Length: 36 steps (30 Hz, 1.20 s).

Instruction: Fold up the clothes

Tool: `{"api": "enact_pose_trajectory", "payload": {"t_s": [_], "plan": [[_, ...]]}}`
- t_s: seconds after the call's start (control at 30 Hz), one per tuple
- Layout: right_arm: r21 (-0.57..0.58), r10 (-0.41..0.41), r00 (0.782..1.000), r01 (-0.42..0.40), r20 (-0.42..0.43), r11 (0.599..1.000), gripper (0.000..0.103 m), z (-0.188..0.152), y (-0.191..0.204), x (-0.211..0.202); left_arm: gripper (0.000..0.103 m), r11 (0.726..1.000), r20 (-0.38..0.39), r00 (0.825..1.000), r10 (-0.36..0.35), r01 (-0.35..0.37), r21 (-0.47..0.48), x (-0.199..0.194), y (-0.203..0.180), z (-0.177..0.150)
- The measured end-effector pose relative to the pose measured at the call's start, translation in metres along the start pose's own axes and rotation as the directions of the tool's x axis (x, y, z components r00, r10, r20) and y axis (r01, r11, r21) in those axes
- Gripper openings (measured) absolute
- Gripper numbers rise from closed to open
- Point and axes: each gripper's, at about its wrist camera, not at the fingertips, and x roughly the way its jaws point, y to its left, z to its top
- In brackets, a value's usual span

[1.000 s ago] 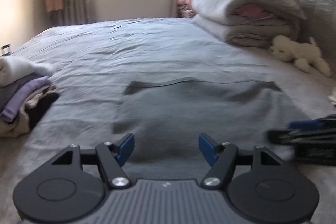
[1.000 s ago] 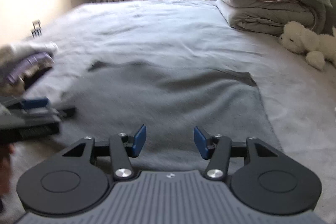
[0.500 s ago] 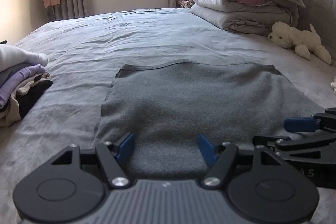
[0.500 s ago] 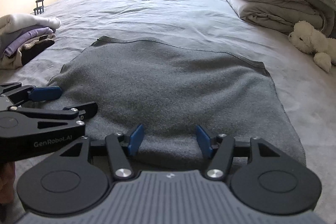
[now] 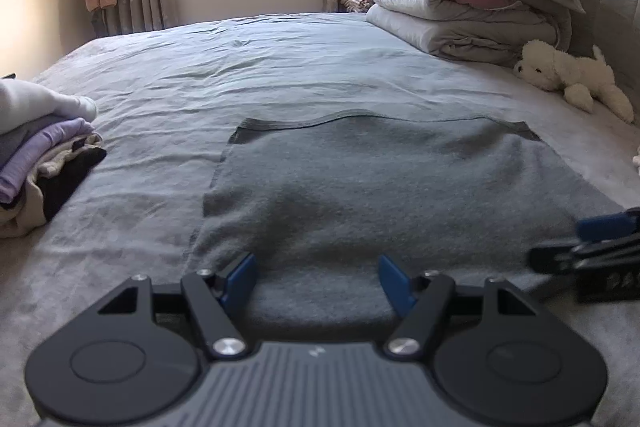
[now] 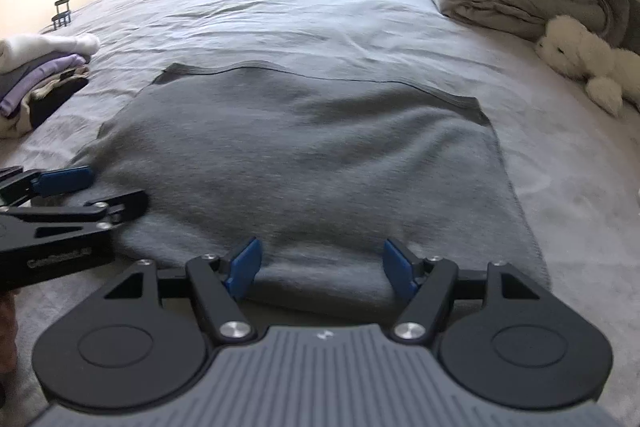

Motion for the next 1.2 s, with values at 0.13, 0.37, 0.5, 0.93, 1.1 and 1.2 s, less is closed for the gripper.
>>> {"api": "enact_pose_trajectory", "payload": {"t_s": [0.13,0.37,0.5,0.93,1.1,1.2], "plan": [[0.041,0.023,0.999,-0.021,-0.033,0.999,0.068,0.001,-0.024,0.0,0.07,0.996,-0.042,0.998,0.042,-0.045,-0.077,0.003,0.027,0.012],[0.154,0.006,0.997,0.006,-0.077,0.988,0.07,0.003,-0.071,-0.008,0.071,0.978,-0.117,0.992,0.039,-0.062,-0.198,0.011,0.06,0.011],[0.223,0.005,0.995,0.016,-0.095,0.975,0.069,0.0,-0.095,-0.01,0.072,0.979,-0.12,0.991,0.052,-0.075,-0.189,0.01,0.059,0.011],[0.219,-0.086,0.986,0.116,-0.142,0.969,0.085,-0.006,-0.117,-0.009,0.07,0.932,-0.171,0.984,0.04,-0.098,-0.35,0.0,0.106,0.015],[0.206,-0.169,0.98,0.188,-0.105,0.96,0.084,0.0,-0.12,-0.019,0.068,0.936,-0.099,0.993,0.07,-0.1,-0.339,-0.014,0.106,0.023],[0.195,-0.145,0.989,0.148,-0.028,0.97,0.078,0.003,-0.11,-0.032,0.068,0.955,-0.018,0.999,0.046,-0.049,-0.294,-0.026,0.09,0.028]]}}
